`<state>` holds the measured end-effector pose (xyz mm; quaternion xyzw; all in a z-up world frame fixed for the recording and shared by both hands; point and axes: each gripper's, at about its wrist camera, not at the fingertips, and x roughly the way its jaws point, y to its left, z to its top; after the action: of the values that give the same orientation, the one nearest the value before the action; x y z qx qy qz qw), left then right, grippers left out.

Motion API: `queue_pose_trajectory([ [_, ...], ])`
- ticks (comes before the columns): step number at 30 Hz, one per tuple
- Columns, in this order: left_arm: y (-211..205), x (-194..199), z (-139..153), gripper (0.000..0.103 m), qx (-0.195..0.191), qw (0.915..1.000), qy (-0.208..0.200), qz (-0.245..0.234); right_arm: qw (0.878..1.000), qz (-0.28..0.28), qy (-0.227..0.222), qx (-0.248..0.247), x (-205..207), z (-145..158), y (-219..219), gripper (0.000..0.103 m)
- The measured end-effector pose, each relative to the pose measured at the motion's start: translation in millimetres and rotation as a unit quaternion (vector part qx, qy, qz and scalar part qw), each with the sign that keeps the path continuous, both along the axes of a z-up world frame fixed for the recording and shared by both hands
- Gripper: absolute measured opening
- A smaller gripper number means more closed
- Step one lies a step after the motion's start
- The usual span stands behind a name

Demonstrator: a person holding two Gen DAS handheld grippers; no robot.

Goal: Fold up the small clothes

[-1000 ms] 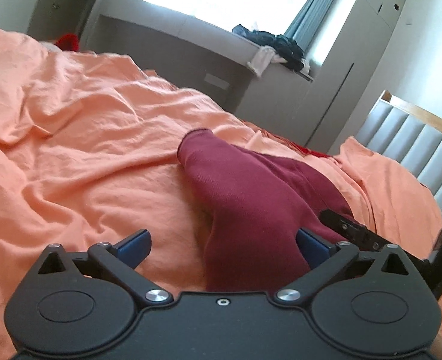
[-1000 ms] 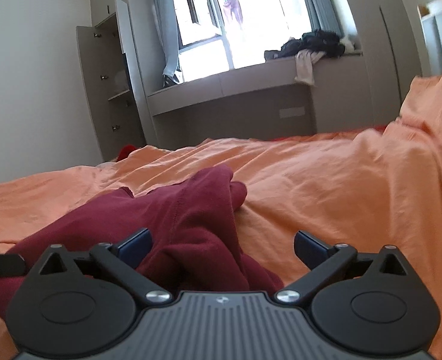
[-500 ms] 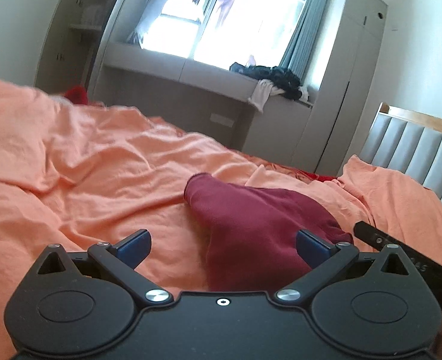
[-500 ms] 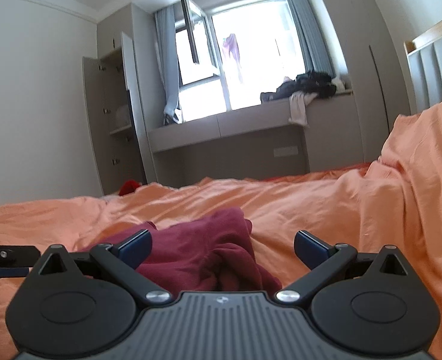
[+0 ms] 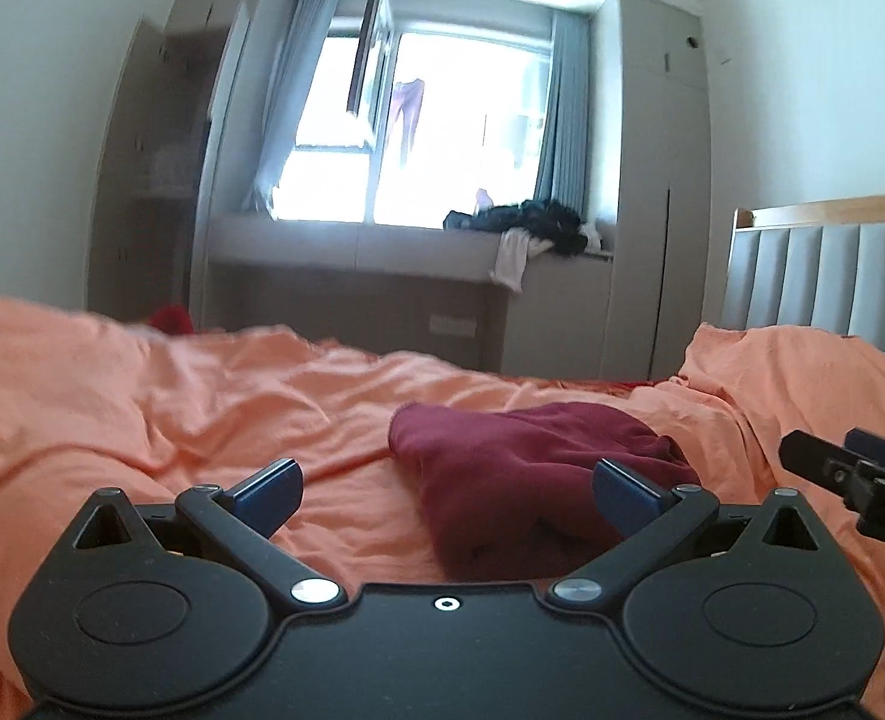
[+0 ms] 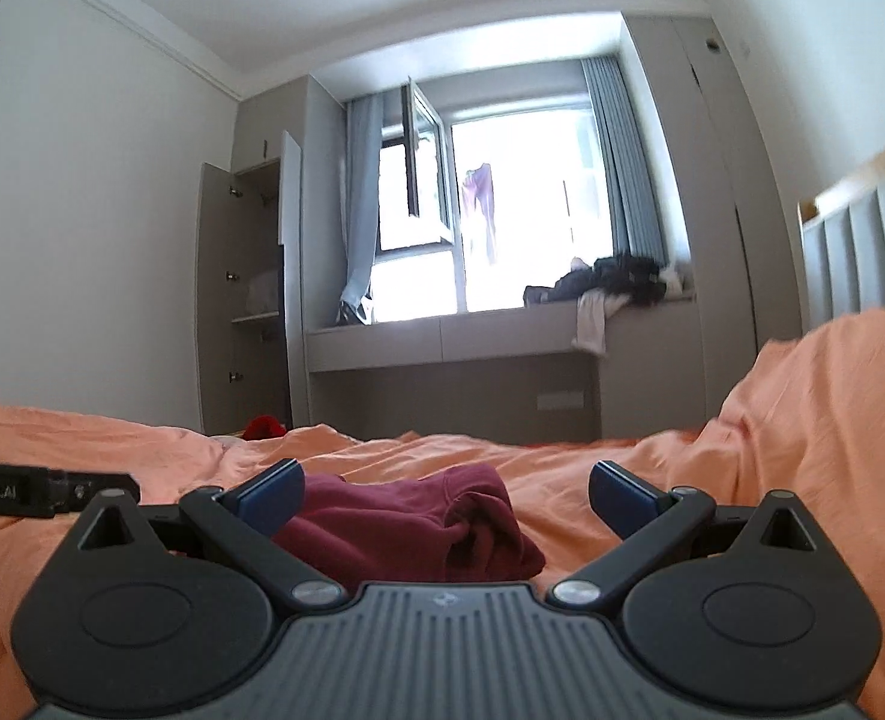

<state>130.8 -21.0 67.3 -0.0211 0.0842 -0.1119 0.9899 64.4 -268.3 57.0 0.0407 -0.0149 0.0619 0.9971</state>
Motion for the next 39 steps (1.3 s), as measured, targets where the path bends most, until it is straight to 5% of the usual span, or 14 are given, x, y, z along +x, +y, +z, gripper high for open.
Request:
queue_pose_trajectory([
  [11,2.8,-54.4,-23.6,0.103,-0.004,0.9999,-0.002,0.014,1.0,-0.006,-0.004,-0.009,-45.4,-12.0,2.6,0.103],
  [39,7.1,-58.2,-38.0,0.103,-0.003,0.9995,0.027,0.014,0.999,-0.011,0.037,0.002,-50.3,-25.7,-4.3,0.103],
])
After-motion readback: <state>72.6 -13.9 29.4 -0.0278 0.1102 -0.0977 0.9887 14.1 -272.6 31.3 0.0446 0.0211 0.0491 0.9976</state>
